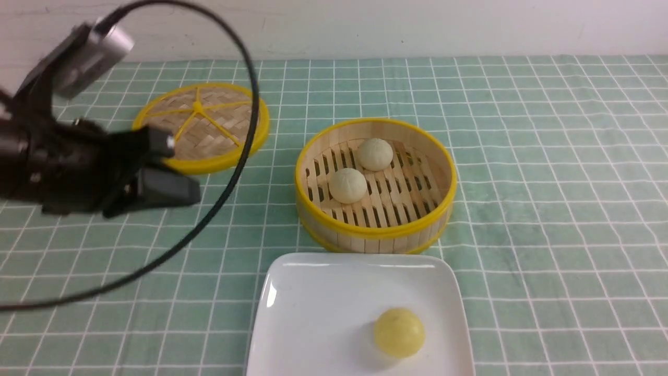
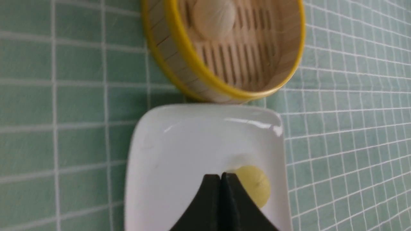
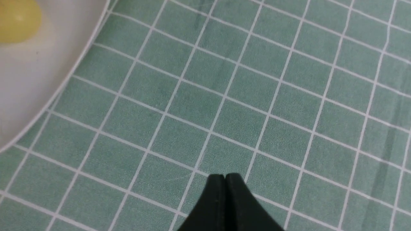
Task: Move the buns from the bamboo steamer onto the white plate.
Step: 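Reach into the bamboo steamer and grasp a bun with the left gripper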
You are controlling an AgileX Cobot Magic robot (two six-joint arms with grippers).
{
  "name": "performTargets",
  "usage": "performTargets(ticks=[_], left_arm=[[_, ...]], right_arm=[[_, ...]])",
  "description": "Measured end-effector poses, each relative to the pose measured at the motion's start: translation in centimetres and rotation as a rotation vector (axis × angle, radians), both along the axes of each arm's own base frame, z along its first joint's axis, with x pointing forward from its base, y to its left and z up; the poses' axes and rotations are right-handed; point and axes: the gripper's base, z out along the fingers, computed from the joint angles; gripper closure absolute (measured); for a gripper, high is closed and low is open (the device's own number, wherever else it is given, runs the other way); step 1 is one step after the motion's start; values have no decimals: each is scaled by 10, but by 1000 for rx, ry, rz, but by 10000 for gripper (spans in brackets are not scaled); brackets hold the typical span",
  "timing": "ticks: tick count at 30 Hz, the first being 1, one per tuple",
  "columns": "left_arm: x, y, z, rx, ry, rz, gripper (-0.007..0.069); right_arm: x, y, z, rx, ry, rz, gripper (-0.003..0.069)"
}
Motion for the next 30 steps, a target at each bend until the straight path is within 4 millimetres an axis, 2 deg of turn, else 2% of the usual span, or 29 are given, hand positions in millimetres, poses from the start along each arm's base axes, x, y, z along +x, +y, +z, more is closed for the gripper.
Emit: performTargets(ticks=[1, 2, 3, 6, 7, 8, 11, 13, 16, 17, 21, 24, 27, 30], left_arm=[[7, -6, 3, 2, -9, -22, 623], [22, -21, 5, 12, -11, -71, 623], [25, -24, 6, 16, -13, -80, 623], [58, -76, 1, 80, 3, -200, 618], [60, -79, 0, 76, 9, -201, 617], [73, -99, -9, 118, 48, -200, 599], [89, -122, -31, 196, 116, -179, 559], [105, -145, -53, 288, 165, -134, 481], [117, -159, -66, 377, 157, -113, 407], [124, -168, -70, 430, 127, -110, 354], [139, -181, -81, 497, 78, -113, 260], [149, -184, -89, 521, 45, -111, 234], [156, -188, -107, 536, 46, -114, 239], [159, -191, -121, 548, 61, -122, 300]], right_arm=[[-1, -1, -3, 2, -9, 2, 673], [-2, -2, -9, 11, -22, 2, 673], [-3, -2, -10, 13, -22, 0, 673], [-4, -2, -11, 41, -55, 2, 671], [-4, -2, -10, 43, -57, 2, 671], [-5, -3, -10, 44, -59, 2, 669], [-5, -3, -11, 43, -56, -1, 667], [-5, -3, -11, 42, -55, -1, 665], [-5, -3, -11, 42, -55, -1, 664], [-5, -3, -11, 41, -55, -1, 662], [-5, -3, -11, 41, -56, -1, 659], [-5, -3, -11, 40, -56, -1, 657], [-5, -3, -11, 40, -56, -1, 657], [-5, -3, -11, 40, -56, -1, 654]])
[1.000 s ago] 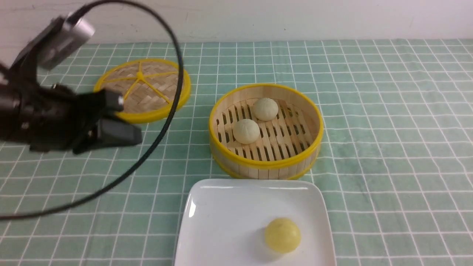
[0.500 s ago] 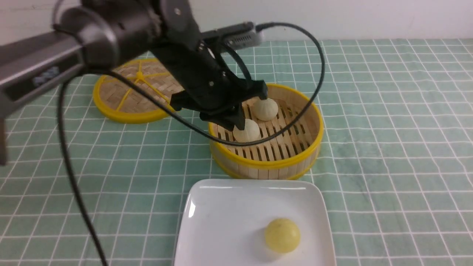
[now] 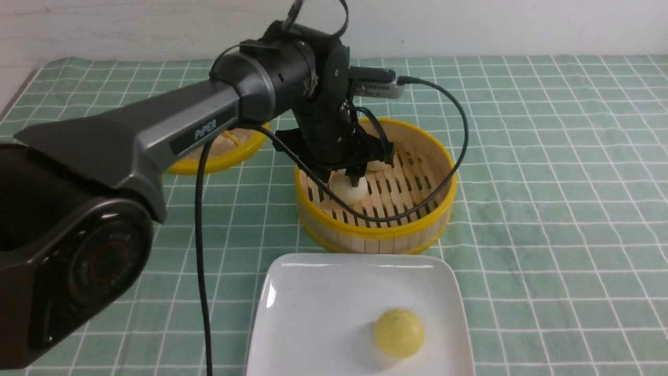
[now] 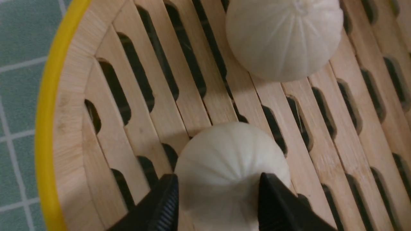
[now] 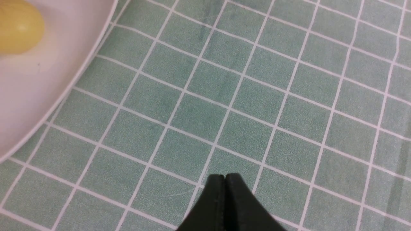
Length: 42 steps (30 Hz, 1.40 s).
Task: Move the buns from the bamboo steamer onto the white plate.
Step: 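Reach into the bamboo steamer and grasp a bun with the left gripper, then carry the bun from the bamboo steamer to the plate with the left gripper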
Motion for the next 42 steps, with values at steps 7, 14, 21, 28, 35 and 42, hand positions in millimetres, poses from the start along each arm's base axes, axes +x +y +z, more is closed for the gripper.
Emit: performTargets(ticks=[7, 14, 21, 28, 35, 42], left_arm=[[-3, 1, 5, 21, 1, -37, 589], [-38, 24, 95, 24, -66, -89, 596], [-110, 76, 203, 15, -201, -89, 596], [-143, 75, 142, -65, 88, -125, 594], [-139, 67, 32, -80, 200, -77, 561], [-127, 59, -9, -64, 267, -49, 393]], right_arm=[[0, 0, 0, -1, 0, 0, 647], [0, 0, 0, -1, 0, 0, 644], [0, 0, 0, -1, 0, 0, 641], [0, 0, 0, -2, 1, 0, 631], [0, 0, 0, 0, -1, 0, 622], [0, 0, 0, 2, -4, 0, 615]])
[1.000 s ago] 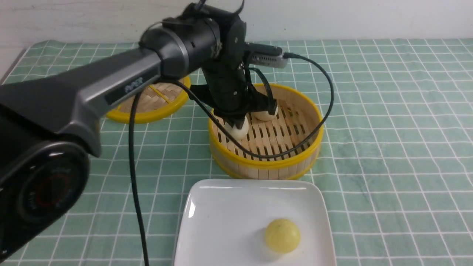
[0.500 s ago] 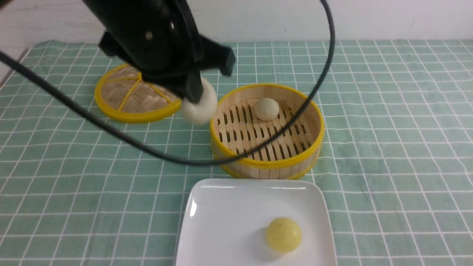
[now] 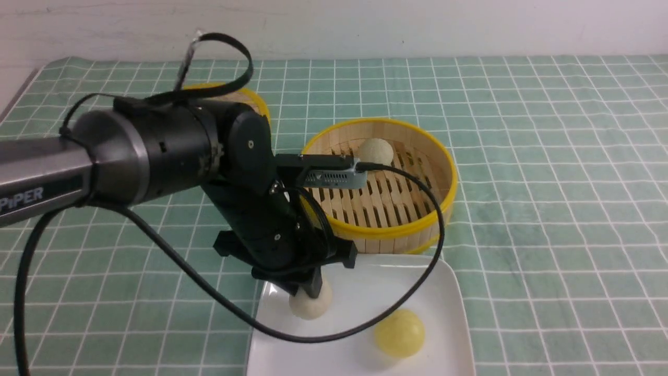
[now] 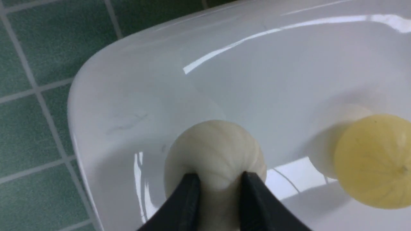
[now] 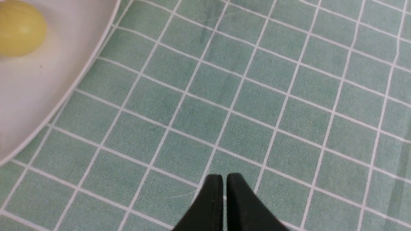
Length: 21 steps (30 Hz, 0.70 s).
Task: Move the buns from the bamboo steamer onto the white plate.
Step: 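Carry the bun from the bamboo steamer to the plate with the left gripper, then reach into the bamboo steamer and grasp a bun with the left gripper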
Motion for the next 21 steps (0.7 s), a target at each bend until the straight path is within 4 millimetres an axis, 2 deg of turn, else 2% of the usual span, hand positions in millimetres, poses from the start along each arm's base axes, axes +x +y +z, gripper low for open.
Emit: performTargets(ticks=[3, 5, 7, 10, 13, 16, 19, 21], left_arm=[[1, -1, -8, 7, 28, 4, 338], [2, -3, -3, 4, 32, 1, 285], [7, -5, 10, 0, 5, -13, 258], [20, -11, 42, -19, -71, -26, 248], [33, -19, 77, -52, -130, 9, 310], [48, -25, 92, -46, -146, 32, 453], [67, -37, 95, -23, -130, 19, 585], [82, -48, 89, -12, -115, -14, 615]], right_arm=[[0, 0, 0, 0, 0, 0, 611], [0, 0, 0, 4, -6, 2, 607], [1, 1, 1, 12, -16, 5, 606], [1, 2, 2, 20, -25, 8, 603], [2, 2, 2, 24, -29, 9, 599], [2, 2, 3, 27, -34, 10, 594], [2, 3, 3, 29, -37, 11, 592], [2, 3, 3, 30, -38, 11, 589]])
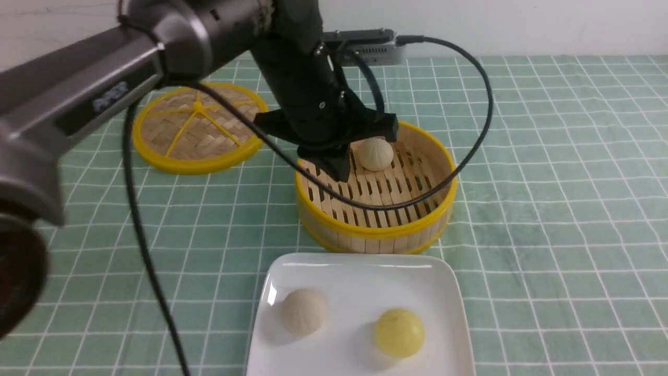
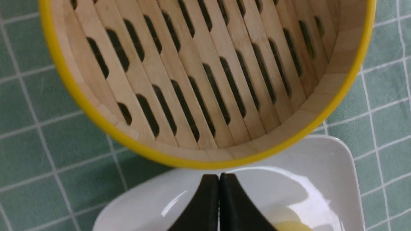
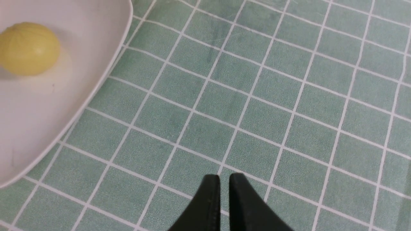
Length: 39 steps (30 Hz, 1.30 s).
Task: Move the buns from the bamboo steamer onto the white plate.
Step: 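Reach into the bamboo steamer and grasp a bun with the left gripper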
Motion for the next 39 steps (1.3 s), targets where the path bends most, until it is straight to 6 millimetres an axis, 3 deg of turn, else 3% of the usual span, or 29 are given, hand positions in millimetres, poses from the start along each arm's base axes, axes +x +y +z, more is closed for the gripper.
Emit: performTargets(ticks=[3, 9, 14, 15, 18, 22, 31, 34, 37, 39], left_arm=[[26, -17, -10, -8, -33, -36, 623], [54, -35, -12, -56, -118, -46, 592], [64, -42, -21, -74, -130, -24, 451], [69, -43, -29, -60, -139, -15, 388], [77, -42, -45, -12, -170, -4, 291], [84, -41, -58, 31, -198, 1, 220], [95, -48, -93, 31, -198, 1, 209], [96, -49, -96, 29, -200, 1, 230], [96, -49, -96, 29, -201, 2, 309], [95, -48, -96, 32, -195, 2, 441]], right_arm=[[0, 0, 0, 2, -3, 1, 584], [0, 1, 0, 7, -4, 2, 579], [0, 1, 0, 7, -4, 2, 575], [0, 1, 0, 7, -4, 2, 575], [0, 0, 0, 6, -5, 2, 573], [0, 0, 0, 6, -5, 2, 573], [0, 0, 0, 6, -5, 2, 563], [0, 0, 0, 6, -5, 2, 559], [0, 0, 0, 6, -5, 2, 555], [0, 0, 0, 6, -5, 2, 553]])
